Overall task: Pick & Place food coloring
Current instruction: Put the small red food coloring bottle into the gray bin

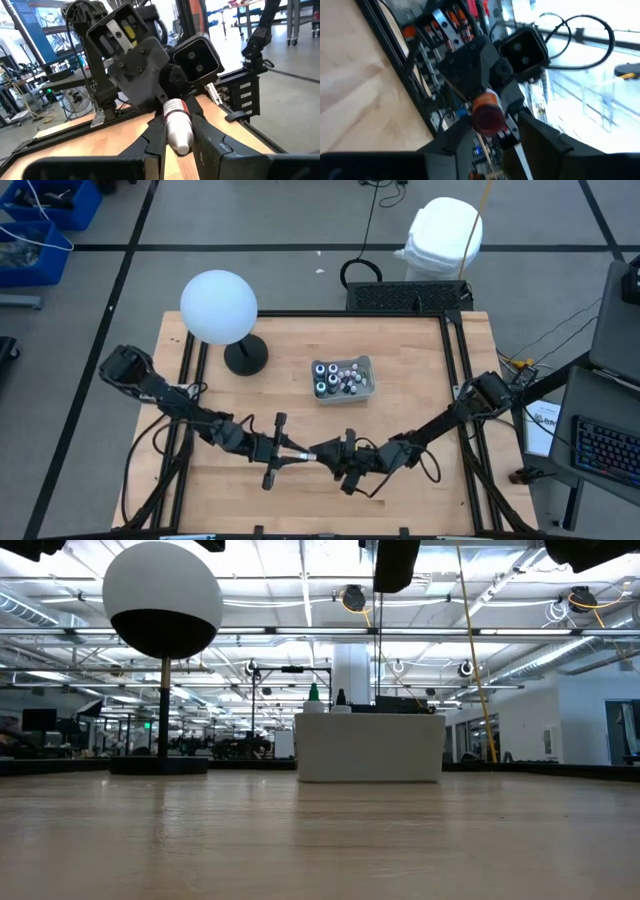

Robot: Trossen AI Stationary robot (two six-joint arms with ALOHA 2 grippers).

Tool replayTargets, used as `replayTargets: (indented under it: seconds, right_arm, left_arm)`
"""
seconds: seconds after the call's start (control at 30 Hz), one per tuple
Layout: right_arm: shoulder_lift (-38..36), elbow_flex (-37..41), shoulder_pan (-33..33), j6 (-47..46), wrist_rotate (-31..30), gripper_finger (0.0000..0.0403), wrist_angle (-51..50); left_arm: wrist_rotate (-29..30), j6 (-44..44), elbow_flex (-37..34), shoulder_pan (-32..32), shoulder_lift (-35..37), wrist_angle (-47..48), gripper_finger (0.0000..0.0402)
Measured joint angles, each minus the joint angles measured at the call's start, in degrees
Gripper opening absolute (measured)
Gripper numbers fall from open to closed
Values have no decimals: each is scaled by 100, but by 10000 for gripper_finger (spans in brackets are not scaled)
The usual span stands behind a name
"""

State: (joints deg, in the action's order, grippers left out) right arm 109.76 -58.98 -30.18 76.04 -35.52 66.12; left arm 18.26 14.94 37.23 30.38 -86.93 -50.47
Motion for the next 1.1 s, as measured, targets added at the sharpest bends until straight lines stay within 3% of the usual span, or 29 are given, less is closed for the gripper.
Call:
replayTargets:
  seconds: [0.27, 0.47, 0.67, 0.83, 1.1]
  right_arm:
    - [-1, 0, -360, 107, -1624, 182, 161]
    - [-1, 15, -792, 103, -2599, 176, 136]
    - [-1, 24, -1271, -520, -3601, 159, 125]
    - [-3, 140, -1596, -1575, -3618, 137, 19]
    - [-3, 535, -1516, -3447, -3628, 79, -440]
  left_arm:
    - [113, -231, 81, -188, 464, 985, 70]
    - [375, -369, 902, -442, 614, 3092, 70]
    - [242, -292, 1656, -819, 614, 4198, 72]
    - [-161, -197, 2352, -1309, 572, 4923, 70]
    - [-908, -200, 3614, -2312, -57, 6077, 71]
